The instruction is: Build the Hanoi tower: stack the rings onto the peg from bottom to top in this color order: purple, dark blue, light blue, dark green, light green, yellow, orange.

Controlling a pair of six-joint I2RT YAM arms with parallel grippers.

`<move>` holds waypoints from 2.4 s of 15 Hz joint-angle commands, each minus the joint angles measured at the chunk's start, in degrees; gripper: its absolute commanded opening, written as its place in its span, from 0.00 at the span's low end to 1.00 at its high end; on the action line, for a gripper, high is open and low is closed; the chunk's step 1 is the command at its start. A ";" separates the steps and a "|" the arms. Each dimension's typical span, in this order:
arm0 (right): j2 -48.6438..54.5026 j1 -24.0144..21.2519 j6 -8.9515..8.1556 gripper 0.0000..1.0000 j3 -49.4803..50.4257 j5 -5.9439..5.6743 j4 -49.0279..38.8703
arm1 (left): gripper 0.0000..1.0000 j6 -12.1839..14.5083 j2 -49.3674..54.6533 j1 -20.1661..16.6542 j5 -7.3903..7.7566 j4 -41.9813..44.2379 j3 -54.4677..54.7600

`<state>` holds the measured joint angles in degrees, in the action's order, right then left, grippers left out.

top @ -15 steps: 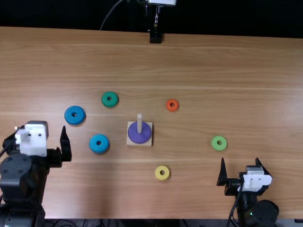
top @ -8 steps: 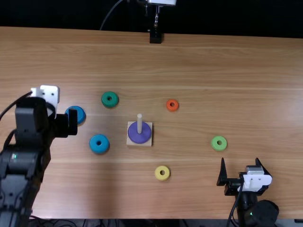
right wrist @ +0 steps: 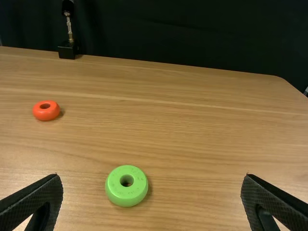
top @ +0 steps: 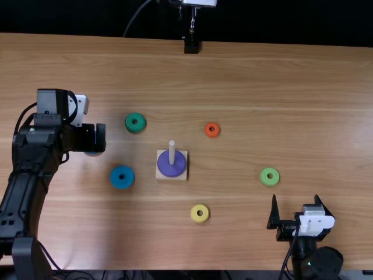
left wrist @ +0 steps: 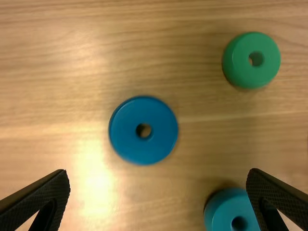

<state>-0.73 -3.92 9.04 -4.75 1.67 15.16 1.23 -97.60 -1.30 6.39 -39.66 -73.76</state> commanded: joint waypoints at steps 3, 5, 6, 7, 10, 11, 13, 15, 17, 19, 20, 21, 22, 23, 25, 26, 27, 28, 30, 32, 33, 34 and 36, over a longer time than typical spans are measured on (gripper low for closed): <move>0.73 -0.65 -0.39 1.00 3.96 -0.51 3.15 | 1.00 0.77 -5.05 -0.46 1.62 0.21 -2.36; 0.73 -0.65 -0.39 1.00 3.96 -0.51 3.15 | 1.00 1.09 -6.90 -0.46 -1.23 0.21 -2.36; 0.73 -0.65 -0.39 1.00 3.96 -0.51 3.15 | 1.00 2.25 -7.52 -0.28 -2.60 0.21 -2.36; 0.73 -0.65 -0.39 1.00 3.96 -0.51 3.15 | 1.00 3.51 -8.48 -0.11 -3.23 0.32 -2.27; 0.73 -0.65 -0.39 1.00 3.96 -0.51 3.15 | 1.00 4.35 -10.77 -0.02 -3.02 0.43 -2.36; 0.73 -0.65 -0.39 1.00 3.96 -0.51 3.15 | 1.00 4.35 -11.65 -0.02 -3.02 0.53 -2.36; 0.73 -0.65 -0.39 1.00 3.96 -0.51 3.04 | 1.00 4.35 -12.17 0.07 -2.91 0.74 -2.36; 0.73 -0.65 -0.39 1.00 3.96 -0.51 3.15 | 1.00 4.35 -12.88 0.07 -2.70 0.95 -2.36; 0.73 -0.65 -0.39 1.00 3.96 -0.51 3.15 | 1.00 4.46 -14.81 0.07 -2.60 1.06 -2.36; 0.73 -0.65 -0.39 1.00 3.96 -0.51 3.15 | 1.00 4.46 -15.34 0.07 -2.60 1.16 -2.36; 0.73 -0.65 -0.39 1.00 3.96 -0.51 3.15 | 1.00 4.46 -15.69 0.07 -2.60 1.16 -2.36; 0.73 -0.65 -0.39 1.00 3.96 -0.51 3.15 | 1.00 4.46 -15.69 0.16 -2.49 1.16 -2.44; 0.73 -0.65 -0.39 1.00 3.96 -0.51 3.15 | 1.00 4.46 -15.78 0.16 -2.49 1.16 -2.44; 0.73 -0.65 -0.39 1.00 3.96 -0.51 3.15 | 1.00 4.57 -15.78 0.16 -2.49 1.16 -2.44; 0.73 -0.65 -0.39 1.00 3.96 -0.51 3.15 | 1.00 4.57 -15.95 0.16 -2.49 1.27 -2.44; 0.73 -0.65 -0.39 1.00 3.96 -0.51 3.15 | 1.00 4.57 -15.95 0.16 -2.49 1.37 -2.53; 0.73 -0.65 -0.39 1.00 3.96 -0.51 3.15 | 1.00 4.57 -15.95 0.16 -2.49 2.01 -2.53; 0.73 -0.65 -0.39 1.00 3.96 -0.51 3.15 | 1.00 4.57 -16.04 0.16 -2.49 2.64 -2.53; 0.73 -0.65 -0.39 1.00 3.96 -0.51 3.15 | 1.00 4.35 -16.04 0.16 -2.49 4.43 -2.53; 0.73 -0.65 -0.39 1.00 3.96 -0.51 3.15 | 1.00 4.35 -16.04 0.25 -2.39 5.07 -2.53; 0.73 -0.65 -0.39 1.00 3.96 -0.51 3.15 | 1.00 4.35 -16.04 0.25 -2.39 5.07 -2.53; 0.73 -0.65 -0.39 1.00 3.96 -0.51 3.15 | 1.00 4.35 -16.57 0.25 -2.39 4.96 -2.53; 0.73 -0.65 -0.39 1.00 3.96 -0.51 3.15 | 1.00 4.35 -17.27 0.25 -2.39 4.96 -2.53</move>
<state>-0.73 -3.92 9.04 -4.75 1.65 15.18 4.75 -113.25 -1.21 3.20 -34.72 -74.65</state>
